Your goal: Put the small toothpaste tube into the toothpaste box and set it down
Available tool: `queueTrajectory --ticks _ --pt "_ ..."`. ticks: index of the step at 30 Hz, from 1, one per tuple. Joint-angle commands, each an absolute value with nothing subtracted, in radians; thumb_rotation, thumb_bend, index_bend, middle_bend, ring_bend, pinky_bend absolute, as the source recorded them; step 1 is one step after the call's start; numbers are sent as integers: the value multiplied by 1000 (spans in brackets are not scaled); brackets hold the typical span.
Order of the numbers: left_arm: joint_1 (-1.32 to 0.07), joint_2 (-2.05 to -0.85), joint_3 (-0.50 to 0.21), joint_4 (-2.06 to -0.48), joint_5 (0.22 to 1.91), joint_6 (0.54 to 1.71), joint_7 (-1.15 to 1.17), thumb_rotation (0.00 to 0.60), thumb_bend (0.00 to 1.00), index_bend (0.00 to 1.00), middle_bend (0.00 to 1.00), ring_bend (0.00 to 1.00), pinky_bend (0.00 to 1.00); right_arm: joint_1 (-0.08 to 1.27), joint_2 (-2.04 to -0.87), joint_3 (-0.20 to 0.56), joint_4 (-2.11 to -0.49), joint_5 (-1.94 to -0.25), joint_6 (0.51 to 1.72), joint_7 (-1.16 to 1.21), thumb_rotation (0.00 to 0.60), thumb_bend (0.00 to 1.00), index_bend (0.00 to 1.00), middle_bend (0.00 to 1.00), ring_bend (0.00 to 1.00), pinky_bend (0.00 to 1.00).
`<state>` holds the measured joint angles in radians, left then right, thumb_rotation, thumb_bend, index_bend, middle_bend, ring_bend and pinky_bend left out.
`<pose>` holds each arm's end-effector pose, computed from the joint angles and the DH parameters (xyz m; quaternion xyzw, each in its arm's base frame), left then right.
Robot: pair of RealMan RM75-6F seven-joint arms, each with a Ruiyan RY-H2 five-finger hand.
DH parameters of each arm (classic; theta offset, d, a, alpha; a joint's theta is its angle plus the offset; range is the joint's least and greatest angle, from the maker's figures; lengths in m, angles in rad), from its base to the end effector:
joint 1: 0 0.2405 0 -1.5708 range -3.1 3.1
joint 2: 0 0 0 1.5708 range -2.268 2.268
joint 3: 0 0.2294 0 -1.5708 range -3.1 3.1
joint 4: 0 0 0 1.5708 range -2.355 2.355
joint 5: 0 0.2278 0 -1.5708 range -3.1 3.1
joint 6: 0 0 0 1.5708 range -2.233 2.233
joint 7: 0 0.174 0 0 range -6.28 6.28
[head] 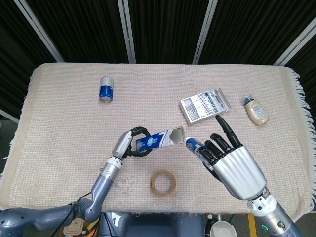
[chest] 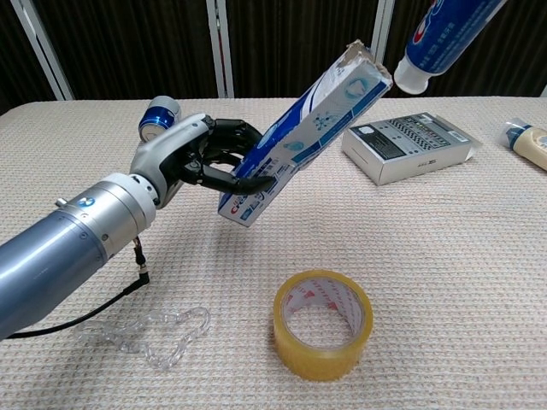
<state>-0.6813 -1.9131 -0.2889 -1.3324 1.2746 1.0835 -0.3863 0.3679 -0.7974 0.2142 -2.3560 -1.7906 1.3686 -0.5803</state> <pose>-0.0509 0.3290 -0.0980 -0.4982 -0.6140 -0.5832 0.1863 -0.0195 -0.2181 0.1664 0.7211 -0.0808 0.5151 0.4562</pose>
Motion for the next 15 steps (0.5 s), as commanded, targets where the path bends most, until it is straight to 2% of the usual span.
queueTrajectory --ticks 1,15 --pt "-683 -1917 -290 -1329 1275 1084 -381 600 326 479 437 235 200 365 -791 213 -2356 -1808 1369 -562 600 416 896 661 390 0" --pt "-689 -1937 -269 -1315 1313 1090 -374 600 326 479 436 235 200 398 -802 249 -2356 -1772 1341 -536 600 424 895 661 390 0"
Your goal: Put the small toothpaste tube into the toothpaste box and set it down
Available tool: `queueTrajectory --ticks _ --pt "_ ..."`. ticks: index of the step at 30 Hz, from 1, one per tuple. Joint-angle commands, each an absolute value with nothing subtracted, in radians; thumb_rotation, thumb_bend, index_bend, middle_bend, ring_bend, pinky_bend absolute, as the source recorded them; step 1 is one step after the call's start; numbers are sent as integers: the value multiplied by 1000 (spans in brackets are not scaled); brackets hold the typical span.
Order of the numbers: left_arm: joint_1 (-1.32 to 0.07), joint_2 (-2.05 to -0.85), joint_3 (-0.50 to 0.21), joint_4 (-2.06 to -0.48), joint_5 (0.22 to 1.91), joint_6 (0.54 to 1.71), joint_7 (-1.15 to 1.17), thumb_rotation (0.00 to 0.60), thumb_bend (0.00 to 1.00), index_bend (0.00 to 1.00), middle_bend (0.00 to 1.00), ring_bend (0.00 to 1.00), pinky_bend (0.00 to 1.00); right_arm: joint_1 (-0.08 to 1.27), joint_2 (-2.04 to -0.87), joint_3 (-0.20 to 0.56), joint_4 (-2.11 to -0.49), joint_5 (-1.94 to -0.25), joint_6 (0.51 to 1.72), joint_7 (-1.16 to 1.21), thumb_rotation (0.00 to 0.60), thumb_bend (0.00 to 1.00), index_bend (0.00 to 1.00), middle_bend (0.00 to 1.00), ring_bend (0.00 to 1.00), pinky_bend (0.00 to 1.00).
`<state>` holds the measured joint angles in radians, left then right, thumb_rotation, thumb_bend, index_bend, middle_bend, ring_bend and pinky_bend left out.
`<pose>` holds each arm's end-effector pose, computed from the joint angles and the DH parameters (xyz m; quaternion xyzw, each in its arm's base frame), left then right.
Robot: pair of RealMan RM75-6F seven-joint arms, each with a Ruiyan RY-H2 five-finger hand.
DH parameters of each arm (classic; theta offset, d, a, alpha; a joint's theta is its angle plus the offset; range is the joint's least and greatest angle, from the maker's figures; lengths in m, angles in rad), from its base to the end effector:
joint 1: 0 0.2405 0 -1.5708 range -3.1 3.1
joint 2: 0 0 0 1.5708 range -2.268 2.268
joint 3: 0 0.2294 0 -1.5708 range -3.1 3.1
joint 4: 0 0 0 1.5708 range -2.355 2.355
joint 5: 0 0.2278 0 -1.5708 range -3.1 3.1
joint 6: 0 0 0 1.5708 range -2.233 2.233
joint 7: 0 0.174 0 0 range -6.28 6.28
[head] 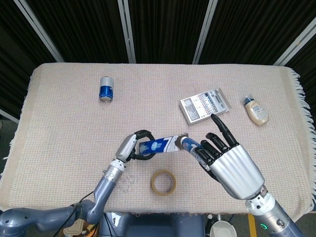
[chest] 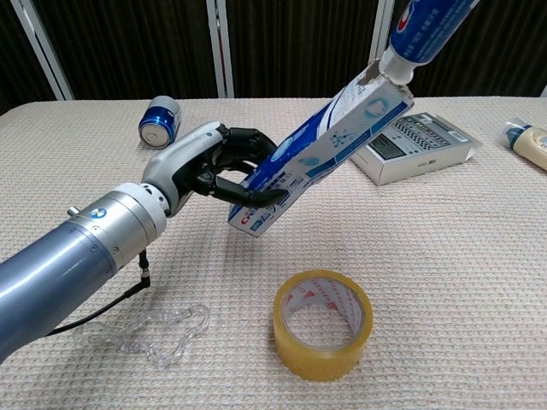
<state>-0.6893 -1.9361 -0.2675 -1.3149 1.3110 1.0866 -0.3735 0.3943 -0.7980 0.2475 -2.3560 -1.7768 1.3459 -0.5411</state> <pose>-0.0435 0.3208 -0.1064 -0.5205 -0.6006 -0.5800 0.1786 -0.0098 -0.2220 0.1672 0.7211 -0.0802 0.5304 0.4385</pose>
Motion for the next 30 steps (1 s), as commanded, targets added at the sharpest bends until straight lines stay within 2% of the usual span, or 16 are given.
queueTrajectory --ticks 1,14,30 --pt "-689 -1938 -272 -1316 1313 1093 -376 600 326 479 436 235 200 399 -803 249 -2356 -1770 1338 -536 600 425 896 661 391 0" --pt "-694 -1972 -278 -1299 1333 1115 -395 600 326 479 435 235 213 421 -850 245 -2356 -1756 1301 -532 600 426 895 661 390 0" --pt "-696 -2030 -286 -1272 1376 1178 -440 600 325 481 440 235 223 462 -919 256 -2356 -1616 1249 -573 600 427 895 661 390 0"
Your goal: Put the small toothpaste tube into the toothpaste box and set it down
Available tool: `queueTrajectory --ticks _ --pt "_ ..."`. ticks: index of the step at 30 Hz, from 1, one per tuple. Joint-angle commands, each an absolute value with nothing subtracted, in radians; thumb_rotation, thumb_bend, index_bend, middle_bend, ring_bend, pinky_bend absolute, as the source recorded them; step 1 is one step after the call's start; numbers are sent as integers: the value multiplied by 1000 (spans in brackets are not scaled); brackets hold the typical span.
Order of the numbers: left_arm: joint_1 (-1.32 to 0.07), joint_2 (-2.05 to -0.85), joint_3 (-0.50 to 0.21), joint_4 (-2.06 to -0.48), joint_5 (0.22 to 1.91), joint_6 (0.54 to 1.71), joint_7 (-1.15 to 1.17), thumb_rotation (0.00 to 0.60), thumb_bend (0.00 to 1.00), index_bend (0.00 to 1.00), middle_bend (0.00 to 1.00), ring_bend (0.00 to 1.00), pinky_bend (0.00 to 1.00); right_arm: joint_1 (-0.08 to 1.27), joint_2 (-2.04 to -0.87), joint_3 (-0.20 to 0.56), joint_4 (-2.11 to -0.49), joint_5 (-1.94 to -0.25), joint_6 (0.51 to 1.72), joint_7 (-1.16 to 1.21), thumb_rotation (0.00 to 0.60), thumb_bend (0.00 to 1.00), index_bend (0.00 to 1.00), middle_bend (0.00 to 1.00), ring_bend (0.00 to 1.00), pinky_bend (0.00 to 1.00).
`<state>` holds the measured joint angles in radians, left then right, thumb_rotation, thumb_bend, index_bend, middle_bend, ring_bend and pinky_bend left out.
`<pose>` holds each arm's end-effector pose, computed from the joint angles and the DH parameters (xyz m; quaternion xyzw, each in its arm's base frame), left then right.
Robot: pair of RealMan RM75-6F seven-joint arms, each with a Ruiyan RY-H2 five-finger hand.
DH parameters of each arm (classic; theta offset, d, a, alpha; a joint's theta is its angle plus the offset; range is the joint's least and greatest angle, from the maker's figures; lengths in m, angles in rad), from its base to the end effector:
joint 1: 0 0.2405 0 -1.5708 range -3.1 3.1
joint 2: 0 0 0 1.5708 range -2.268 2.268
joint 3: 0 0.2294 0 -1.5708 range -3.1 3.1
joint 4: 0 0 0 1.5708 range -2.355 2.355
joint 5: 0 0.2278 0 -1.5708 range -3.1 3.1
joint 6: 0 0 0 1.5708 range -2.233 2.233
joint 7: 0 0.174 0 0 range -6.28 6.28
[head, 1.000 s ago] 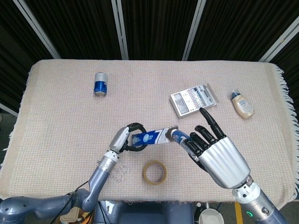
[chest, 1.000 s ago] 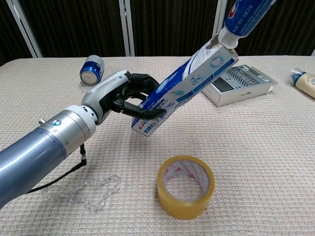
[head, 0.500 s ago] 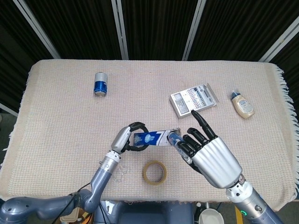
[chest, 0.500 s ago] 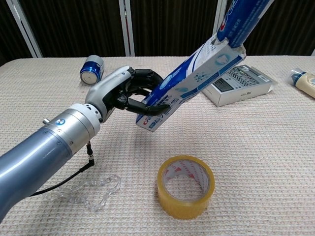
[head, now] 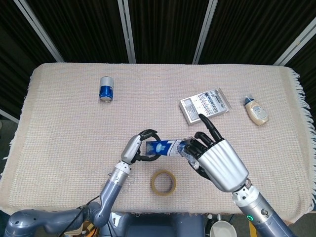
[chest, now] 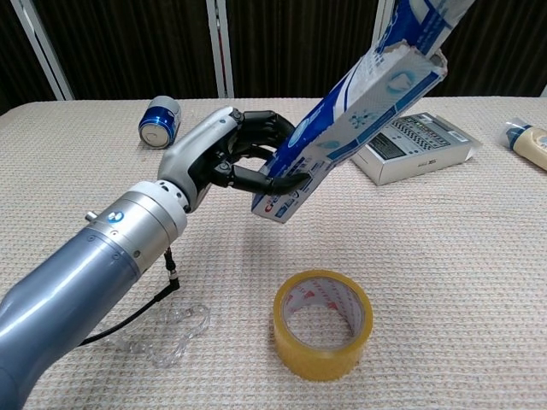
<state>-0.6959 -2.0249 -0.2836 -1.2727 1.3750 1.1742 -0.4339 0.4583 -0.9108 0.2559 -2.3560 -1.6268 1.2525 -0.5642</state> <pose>-0.0194 0.3126 -0.1070 -0.4860 -0.5909 -0.6267 0.1481 -0.0040 -0.2345 0.1402 0.7301 -0.1471 0.5243 0.4128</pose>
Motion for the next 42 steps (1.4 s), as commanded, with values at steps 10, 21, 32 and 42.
queueTrajectory --ticks 10,21,32,42 --pt "-698 -2053 -289 -1274 1388 1193 -465 600 325 483 442 235 235 469 -950 255 -2356 -1573 1253 -600 600 426 895 661 390 0" --pt "-700 -2061 -274 -1284 1414 1204 -458 600 325 490 449 235 235 470 -915 249 -2356 -1434 1229 -607 600 353 536 422 234 0" --pt "-692 -2058 -271 -1287 1417 1214 -457 600 325 493 451 235 244 463 -792 274 -2356 -1486 1229 -430 600 268 350 208 127 0" --pt "-667 -2008 -283 -1368 1442 1259 -516 600 325 503 460 235 244 350 -792 292 -2356 -1472 1482 -760 600 265 333 195 124 0"
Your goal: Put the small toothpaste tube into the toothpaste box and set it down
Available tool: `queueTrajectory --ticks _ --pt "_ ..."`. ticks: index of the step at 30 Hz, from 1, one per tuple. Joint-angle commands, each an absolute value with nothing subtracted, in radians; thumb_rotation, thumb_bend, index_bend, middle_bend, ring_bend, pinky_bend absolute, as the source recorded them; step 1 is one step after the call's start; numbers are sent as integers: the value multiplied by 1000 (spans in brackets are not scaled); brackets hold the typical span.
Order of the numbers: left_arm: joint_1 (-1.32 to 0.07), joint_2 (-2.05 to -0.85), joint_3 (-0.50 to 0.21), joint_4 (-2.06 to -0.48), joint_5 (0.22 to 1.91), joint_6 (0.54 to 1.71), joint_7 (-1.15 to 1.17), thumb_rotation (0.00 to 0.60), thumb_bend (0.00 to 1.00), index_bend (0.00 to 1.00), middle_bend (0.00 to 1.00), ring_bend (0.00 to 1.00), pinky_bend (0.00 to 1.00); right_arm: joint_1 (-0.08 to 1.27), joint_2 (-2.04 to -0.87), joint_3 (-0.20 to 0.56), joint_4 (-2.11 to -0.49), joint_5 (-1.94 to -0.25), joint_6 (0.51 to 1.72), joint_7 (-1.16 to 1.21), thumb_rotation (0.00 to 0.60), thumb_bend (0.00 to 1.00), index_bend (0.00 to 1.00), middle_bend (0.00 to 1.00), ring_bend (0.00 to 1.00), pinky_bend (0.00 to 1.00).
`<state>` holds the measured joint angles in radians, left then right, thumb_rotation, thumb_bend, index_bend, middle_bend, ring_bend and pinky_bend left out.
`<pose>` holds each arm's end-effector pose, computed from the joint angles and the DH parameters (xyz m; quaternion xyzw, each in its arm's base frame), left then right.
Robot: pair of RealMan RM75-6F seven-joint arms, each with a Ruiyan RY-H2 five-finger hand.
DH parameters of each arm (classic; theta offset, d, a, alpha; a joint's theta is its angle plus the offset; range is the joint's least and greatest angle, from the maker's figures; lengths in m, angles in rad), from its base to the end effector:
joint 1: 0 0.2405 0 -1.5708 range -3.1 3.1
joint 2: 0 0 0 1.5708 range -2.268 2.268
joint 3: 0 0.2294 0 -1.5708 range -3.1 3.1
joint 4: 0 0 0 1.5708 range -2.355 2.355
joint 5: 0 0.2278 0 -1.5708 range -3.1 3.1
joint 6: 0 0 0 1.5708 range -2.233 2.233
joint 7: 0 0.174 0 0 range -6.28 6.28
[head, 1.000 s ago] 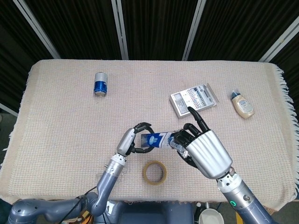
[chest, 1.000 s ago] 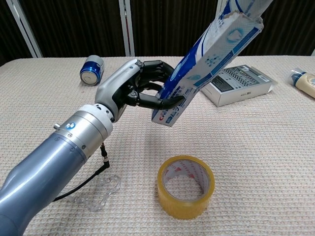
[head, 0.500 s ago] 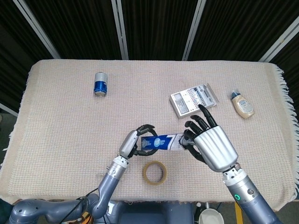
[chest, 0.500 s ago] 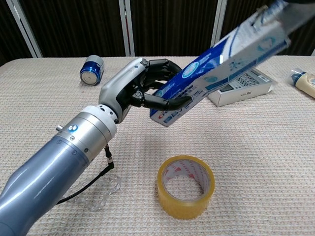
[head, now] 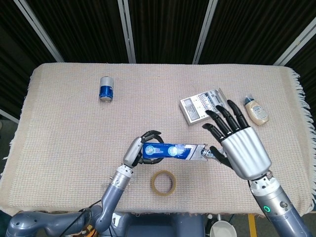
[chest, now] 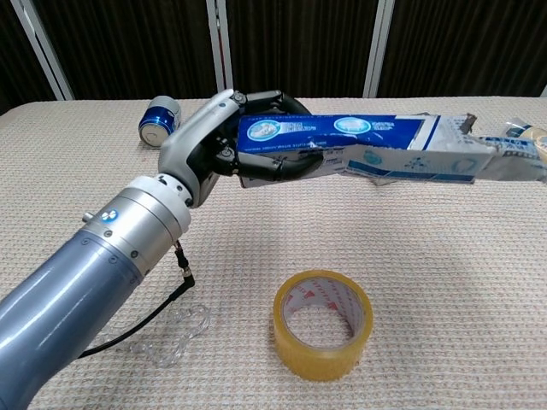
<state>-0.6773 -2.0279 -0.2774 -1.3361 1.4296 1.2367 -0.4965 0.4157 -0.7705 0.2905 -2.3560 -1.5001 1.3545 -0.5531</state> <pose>-0.0032 0.2989 -0.0944 -0.4533 -0.5909 -0.6594 0.1026 -0.0353 -0.2545 0.1797 0.6942 -0.1574 0.4905 0.5027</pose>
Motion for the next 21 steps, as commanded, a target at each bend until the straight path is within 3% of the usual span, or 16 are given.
queueTrajectory --ticks 1,4,8,14,17,21 --pt "-659 -1994 -284 -1393 1450 1272 -533 600 325 505 461 235 244 333 -806 282 -2356 -1453 1508 -814 600 265 333 195 124 0" --pt "-626 -1935 -290 -1505 1453 1298 -622 600 325 511 468 237 244 299 -853 266 -2336 -1411 1573 -883 600 266 333 195 124 0" --pt "-591 -1822 -278 -1640 1448 1277 -732 600 325 525 485 256 244 275 -934 253 -2200 -1393 1612 -780 600 264 333 195 124 0" --pt "-574 -1578 -239 -1795 1518 1163 -1203 600 336 538 501 261 243 251 -994 257 -2057 -1387 1659 -688 600 263 333 195 124 0" --pt "-603 -1472 -186 -1737 1684 1158 -1580 600 337 537 498 258 239 244 -1012 265 -2037 -1381 1680 -679 600 262 333 195 124 0" --pt "-652 -1448 -92 -1512 1927 1351 -2027 600 337 528 496 253 238 242 -1027 264 -2021 -1401 1694 -708 600 263 333 195 124 0"
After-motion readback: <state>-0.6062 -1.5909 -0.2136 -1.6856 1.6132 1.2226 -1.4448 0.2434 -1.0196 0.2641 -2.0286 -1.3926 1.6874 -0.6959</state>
